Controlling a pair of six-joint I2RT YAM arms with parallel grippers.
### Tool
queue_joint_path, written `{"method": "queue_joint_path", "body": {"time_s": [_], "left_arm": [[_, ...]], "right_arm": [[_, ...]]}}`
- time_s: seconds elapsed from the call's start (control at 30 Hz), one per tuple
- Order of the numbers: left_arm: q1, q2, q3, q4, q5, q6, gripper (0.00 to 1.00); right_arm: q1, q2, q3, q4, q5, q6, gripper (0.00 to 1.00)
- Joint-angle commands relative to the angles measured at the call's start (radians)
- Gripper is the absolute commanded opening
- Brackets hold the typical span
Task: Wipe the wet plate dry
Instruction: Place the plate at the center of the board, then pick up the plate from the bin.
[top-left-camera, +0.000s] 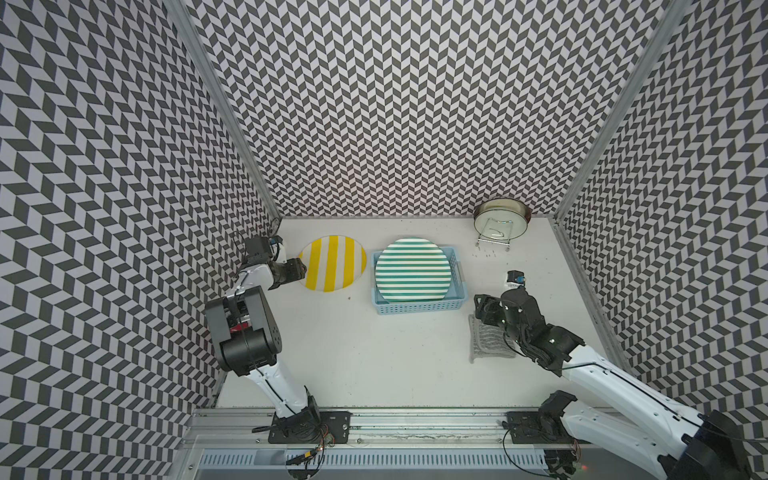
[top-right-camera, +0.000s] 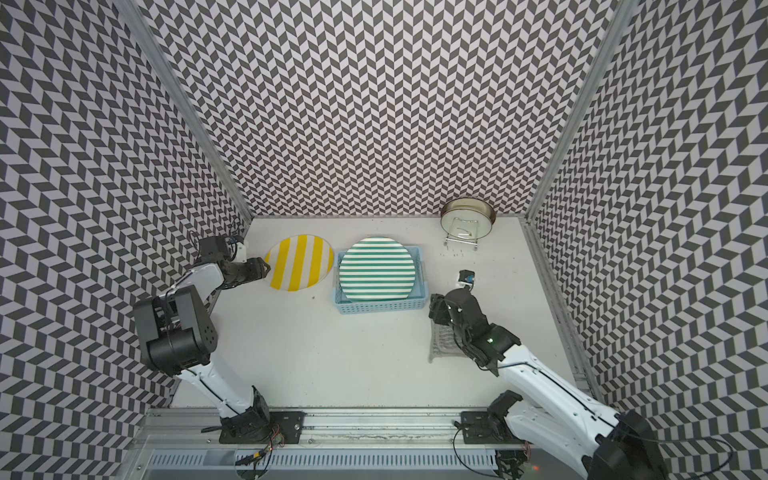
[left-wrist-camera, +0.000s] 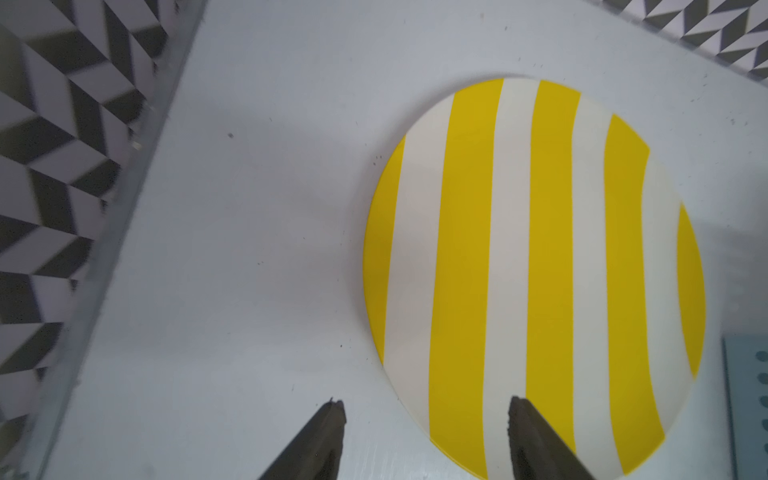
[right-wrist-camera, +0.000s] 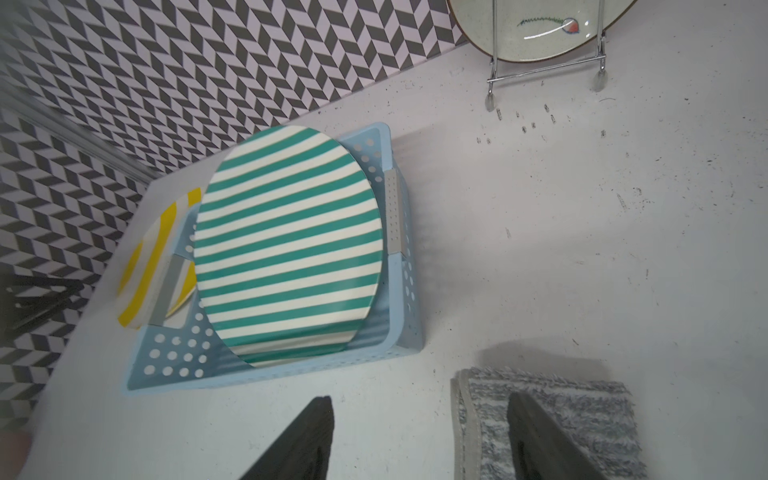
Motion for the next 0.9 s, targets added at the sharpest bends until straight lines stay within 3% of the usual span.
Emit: {"method": "queue_joint_path", "body": {"time_s": [0.0,0.13,0.3,0.4,0.57,0.87], "left_arm": [[-0.019,-0.146,0.06,-0.061,-0.015,0.042,0.66],[-0.084,-0.227,0.139,-0.132,0.06,0.085,0.69],[-0.218,-0.208,0.181,-0.197,0.163,0.114,0.68],[-0.296,-0.158,0.146,-0.177,0.2,0.101,0.65],[-0.409,-0.086,0.081,-0.105,0.155,0.11,0.65],[-0.518,-0.041,0.001,-0.031,0.127,0.118,0.66]], "right_arm": [[-0.004,0.024,0.094,0.139,-0.097,-0.111,0.83],[-0.023,0.162,0.259,0.148,-0.267,-0.191,0.85],[-0.089,0.442,0.475,0.126,-0.495,-0.238,0.83],[-0.091,0.609,0.621,0.055,-0.461,-0.267,0.81],[-0.092,0.861,0.834,-0.051,-0.436,-0.309,0.78],[-0.097,0.99,0.923,-0.095,-0.342,-0.347,0.78]]}}
